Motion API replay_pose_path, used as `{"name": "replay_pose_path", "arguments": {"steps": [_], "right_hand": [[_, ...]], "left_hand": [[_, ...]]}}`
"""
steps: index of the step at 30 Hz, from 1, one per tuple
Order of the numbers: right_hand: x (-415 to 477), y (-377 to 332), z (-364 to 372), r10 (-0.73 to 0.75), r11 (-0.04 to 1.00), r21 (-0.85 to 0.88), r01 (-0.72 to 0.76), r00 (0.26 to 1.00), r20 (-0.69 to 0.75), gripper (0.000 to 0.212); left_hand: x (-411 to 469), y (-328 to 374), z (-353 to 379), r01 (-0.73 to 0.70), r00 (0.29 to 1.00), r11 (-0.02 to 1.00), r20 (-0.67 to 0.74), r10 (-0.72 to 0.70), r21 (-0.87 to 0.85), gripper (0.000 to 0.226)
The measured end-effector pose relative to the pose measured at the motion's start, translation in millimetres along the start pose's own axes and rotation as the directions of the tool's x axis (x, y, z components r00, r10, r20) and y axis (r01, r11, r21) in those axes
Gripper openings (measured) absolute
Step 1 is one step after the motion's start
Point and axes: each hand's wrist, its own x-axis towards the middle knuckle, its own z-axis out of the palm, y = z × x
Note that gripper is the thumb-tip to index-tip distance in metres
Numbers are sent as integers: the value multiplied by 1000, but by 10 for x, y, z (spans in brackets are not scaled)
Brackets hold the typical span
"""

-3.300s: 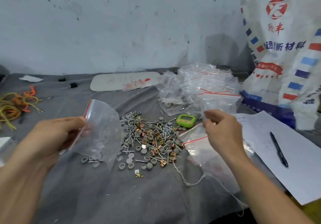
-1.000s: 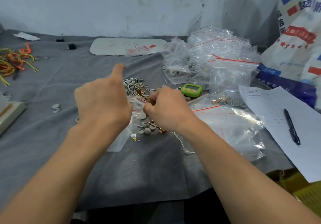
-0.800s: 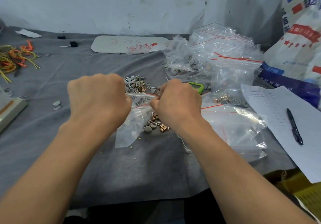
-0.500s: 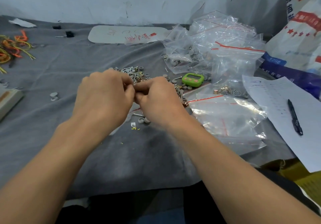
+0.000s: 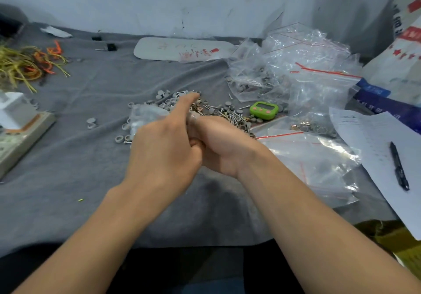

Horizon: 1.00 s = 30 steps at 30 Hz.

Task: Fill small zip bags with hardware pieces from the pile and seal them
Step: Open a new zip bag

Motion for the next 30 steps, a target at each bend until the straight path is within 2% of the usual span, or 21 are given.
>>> {"name": "replay_pose_path", "arguments": {"steps": [3, 5, 8, 10, 11, 14, 18, 21, 24, 26, 28, 30], "right_hand": [[9, 12, -11, 40, 999, -34, -36, 988, 146, 37], [-1, -4, -11, 35, 999, -20, -31, 978, 207, 33], [5, -12, 7, -38, 999, -14, 40, 992, 117, 33], [5, 6, 15, -75, 991, -101, 84, 993, 91, 40], [-6, 18, 18, -67, 983, -162, 85, 991, 114, 42], [-35, 30, 32, 39, 954, -297, 28, 976, 216, 40], [-11, 31, 28, 129, 927, -375, -24, 957, 258, 29], [16, 15, 11, 38, 942, -334, 32, 978, 203, 30], [40, -61, -80, -109, 983, -143, 111, 994, 23, 23], [65, -120, -179, -174, 983, -82, 165, 977, -123, 23], [82, -158, -244, -190, 975, -143, 170, 971, -145, 26], [76, -152, -224, -173, 947, -283, 150, 983, -57, 33]], "left_hand": [[41, -200, -105, 19, 998, 1000, 67, -19, -4, 76], [50, -326, -178, -39, 997, 999, 73, 36, 36, 84], [55, -389, -196, -215, 963, 968, 195, 187, 131, 103], [47, -349, -149, -293, 924, 938, 309, 227, 186, 111], [38, -328, -120, -299, 921, 931, 319, 225, 207, 108], [-33, -348, -76, -253, 953, 943, 225, 204, 216, 92], [-180, -401, -11, -129, 981, 979, 162, 104, 156, 95], [-137, -420, 12, -12, 995, 991, 104, -1, 131, 82], [-28, -507, 18, -39, 999, 986, 38, 33, 162, 62], [50, -600, -7, -54, 999, 976, 10, 53, 209, 66], [123, -668, -33, -69, 998, 972, 3, 70, 223, 78], [165, -673, -37, -74, 996, 979, 60, 64, 189, 87]]}}
